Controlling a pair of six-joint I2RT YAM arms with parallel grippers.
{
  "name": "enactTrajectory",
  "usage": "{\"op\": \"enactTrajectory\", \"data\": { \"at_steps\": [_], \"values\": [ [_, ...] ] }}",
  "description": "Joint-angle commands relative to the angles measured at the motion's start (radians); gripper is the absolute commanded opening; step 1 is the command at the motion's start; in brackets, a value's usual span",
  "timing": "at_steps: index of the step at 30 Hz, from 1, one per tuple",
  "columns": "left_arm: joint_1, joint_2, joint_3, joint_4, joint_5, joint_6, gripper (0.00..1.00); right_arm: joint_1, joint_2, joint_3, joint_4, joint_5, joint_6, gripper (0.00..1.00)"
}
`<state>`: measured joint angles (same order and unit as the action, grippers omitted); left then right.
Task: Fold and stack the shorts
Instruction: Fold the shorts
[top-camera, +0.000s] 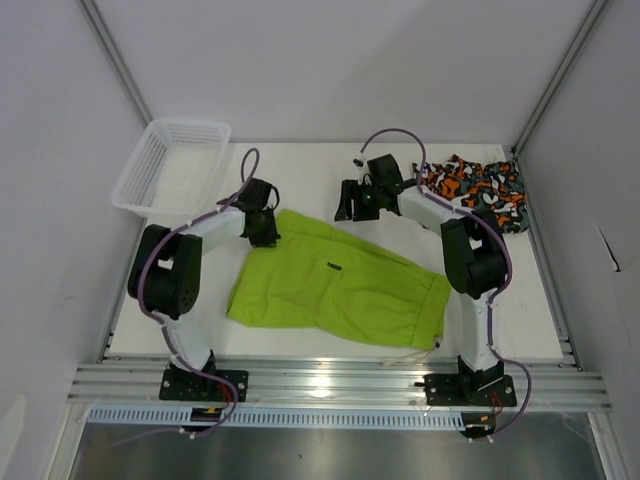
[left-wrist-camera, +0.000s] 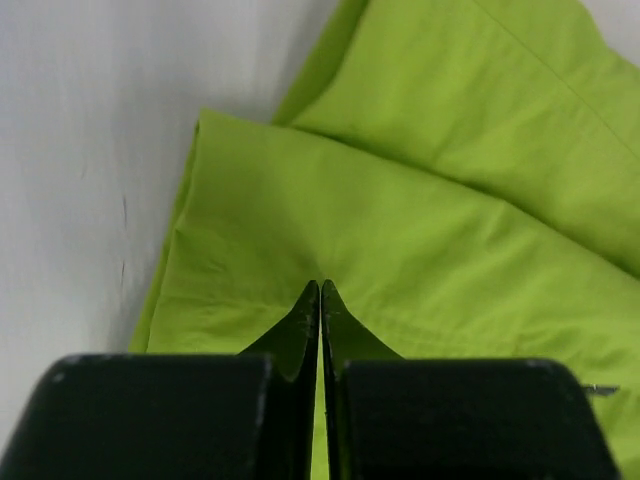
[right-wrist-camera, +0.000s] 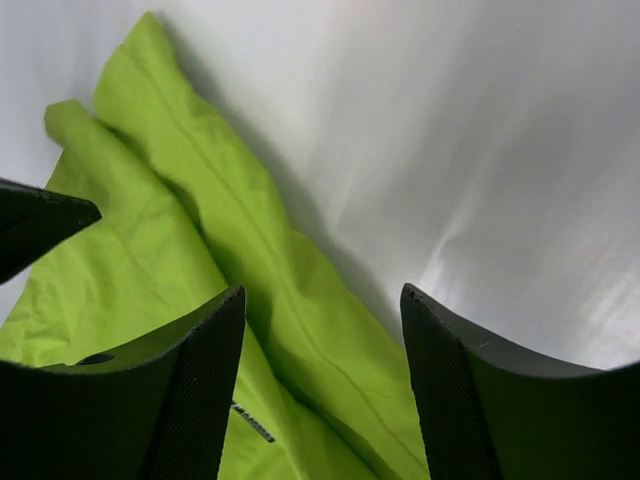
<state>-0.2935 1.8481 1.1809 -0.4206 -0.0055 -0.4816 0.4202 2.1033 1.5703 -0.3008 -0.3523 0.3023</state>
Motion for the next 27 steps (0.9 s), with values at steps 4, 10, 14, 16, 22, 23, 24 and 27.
{"op": "enactTrajectory", "data": {
  "at_steps": [4, 10, 14, 16, 22, 23, 24, 27],
  "values": [
    [0.043, -0.207, -0.026, 0.000, -0.057, -0.020, 0.31, 0.035, -0.048, 0.030, -0.021, -0.121, -0.111, 0.65],
    [0.154, -0.270, -0.098, 0.112, 0.036, -0.028, 0.70, 0.049, -0.039, 0.016, 0.022, -0.172, -0.109, 0.65],
    [0.192, -0.172, -0.064, 0.134, 0.131, -0.005, 0.72, 0.051, -0.019, 0.034, 0.028, -0.200, -0.117, 0.66],
    [0.195, -0.129, -0.024, 0.131, 0.176, 0.004, 0.72, 0.051, -0.008, 0.046, 0.031, -0.198, -0.114, 0.66],
    [0.195, -0.017, 0.051, 0.178, 0.274, 0.067, 0.71, 0.049, 0.023, 0.089, 0.028, -0.217, -0.101, 0.66],
    [0.195, -0.006, 0.055, 0.165, 0.277, 0.077, 0.71, 0.051, 0.030, 0.092, 0.028, -0.218, -0.098, 0.66],
    [0.195, 0.012, 0.057, 0.166, 0.285, 0.081, 0.71, 0.049, 0.034, 0.099, 0.028, -0.221, -0.098, 0.66],
    [0.195, 0.034, 0.057, 0.175, 0.309, 0.101, 0.69, 0.049, 0.052, 0.115, 0.028, -0.234, -0.092, 0.66]
  ]
}}
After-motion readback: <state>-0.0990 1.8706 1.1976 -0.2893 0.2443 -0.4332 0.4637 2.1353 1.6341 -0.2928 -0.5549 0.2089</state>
